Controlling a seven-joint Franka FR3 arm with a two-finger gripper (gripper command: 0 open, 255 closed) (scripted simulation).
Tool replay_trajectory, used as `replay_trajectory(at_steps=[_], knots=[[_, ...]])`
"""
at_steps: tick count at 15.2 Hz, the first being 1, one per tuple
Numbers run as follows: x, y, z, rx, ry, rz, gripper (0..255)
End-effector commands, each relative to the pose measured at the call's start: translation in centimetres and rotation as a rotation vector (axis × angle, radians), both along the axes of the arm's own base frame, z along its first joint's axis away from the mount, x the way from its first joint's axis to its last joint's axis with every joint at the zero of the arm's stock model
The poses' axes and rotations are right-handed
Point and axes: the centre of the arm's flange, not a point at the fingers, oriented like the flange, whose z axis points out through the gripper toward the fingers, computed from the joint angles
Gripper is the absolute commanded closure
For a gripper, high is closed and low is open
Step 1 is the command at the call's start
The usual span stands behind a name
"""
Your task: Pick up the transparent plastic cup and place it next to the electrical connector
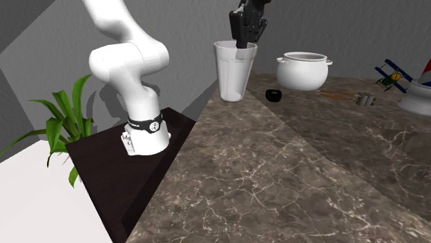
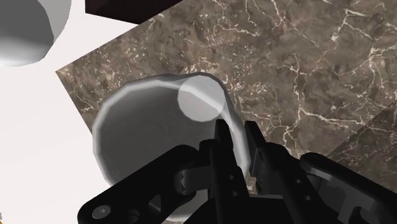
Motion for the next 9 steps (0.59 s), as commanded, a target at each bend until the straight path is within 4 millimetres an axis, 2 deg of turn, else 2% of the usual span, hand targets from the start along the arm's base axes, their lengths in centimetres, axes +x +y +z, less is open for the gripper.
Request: replay_trajectory(at_steps=[1, 5, 9], knots=[[-0.1, -0.1, 1.2, 0.0, 0.0, 0.0, 255], [-0.1, -0.1, 2.8, 0.0, 0.0, 0.0, 255], [0.6, 5.2, 2.8, 0.0, 0.0, 0.0, 255]])
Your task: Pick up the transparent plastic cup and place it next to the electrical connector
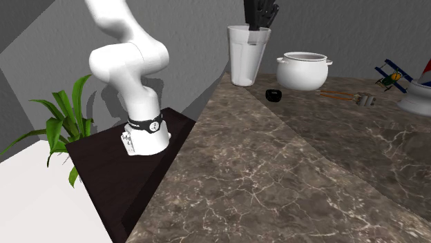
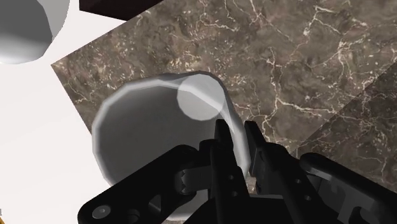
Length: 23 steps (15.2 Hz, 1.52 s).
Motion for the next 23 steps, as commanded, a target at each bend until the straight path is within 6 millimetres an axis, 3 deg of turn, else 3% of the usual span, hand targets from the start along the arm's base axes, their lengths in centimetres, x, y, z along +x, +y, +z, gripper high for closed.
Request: replay_trajectory(at_steps=[1, 23], knots=[[0.2, 2.6, -0.3, 0.0, 0.0, -0.001, 255], [3.7, 31.4, -0.1, 0.0, 0.0, -0.001, 255]])
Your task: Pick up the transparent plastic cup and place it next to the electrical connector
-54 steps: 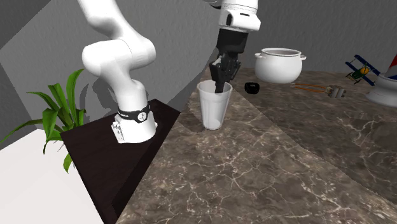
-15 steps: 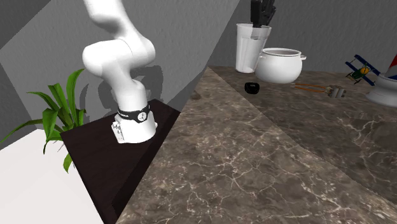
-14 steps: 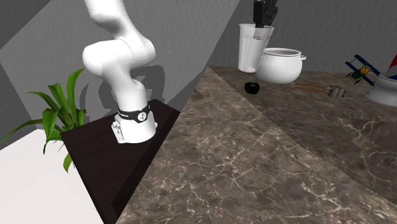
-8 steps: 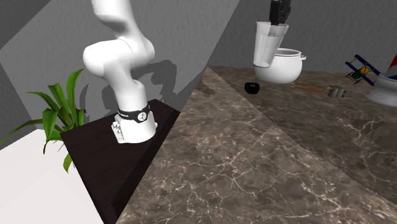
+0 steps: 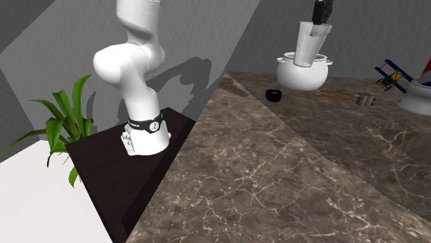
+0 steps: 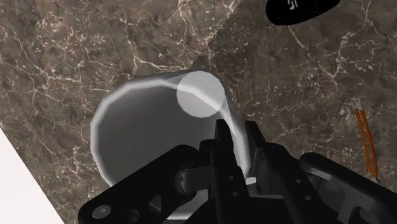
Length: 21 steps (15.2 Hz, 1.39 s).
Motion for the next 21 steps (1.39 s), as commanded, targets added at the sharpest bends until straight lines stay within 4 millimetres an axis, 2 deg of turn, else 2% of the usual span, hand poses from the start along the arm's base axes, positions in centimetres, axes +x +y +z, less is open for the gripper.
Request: replay_trajectory(at_steps=[1, 3, 4, 21], knots=[[0.2, 2.4, -0.1, -0.001, 0.0, -0.002, 255], [0.5, 5.0, 0.0, -0.001, 0.0, -0.002, 255], [0.8, 7.5, 0.0, -0.001, 0.0, -0.002, 255], [0.8, 7.5, -9.0, -0.001, 0.0, -0.002, 255]])
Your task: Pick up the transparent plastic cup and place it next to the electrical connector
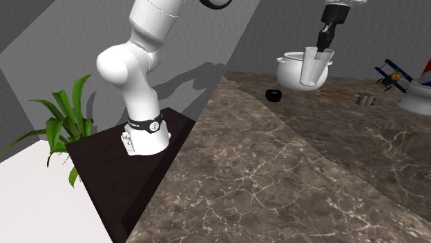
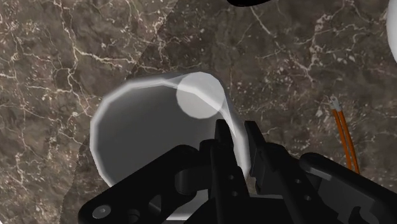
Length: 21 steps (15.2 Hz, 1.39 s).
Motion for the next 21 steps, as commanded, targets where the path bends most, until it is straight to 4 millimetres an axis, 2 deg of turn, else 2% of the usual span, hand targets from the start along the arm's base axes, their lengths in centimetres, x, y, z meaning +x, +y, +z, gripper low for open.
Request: replay_trajectory(at_steps=[1, 19, 21], knots=[[-0.1, -0.1, -1.0, 0.001, 0.0, 0.0, 255], [-0.1, -0.1, -10.6, 0.001, 0.0, 0.0, 255], [-0.1, -0.1, -10.6, 0.001, 0.0, 0.0, 255]])
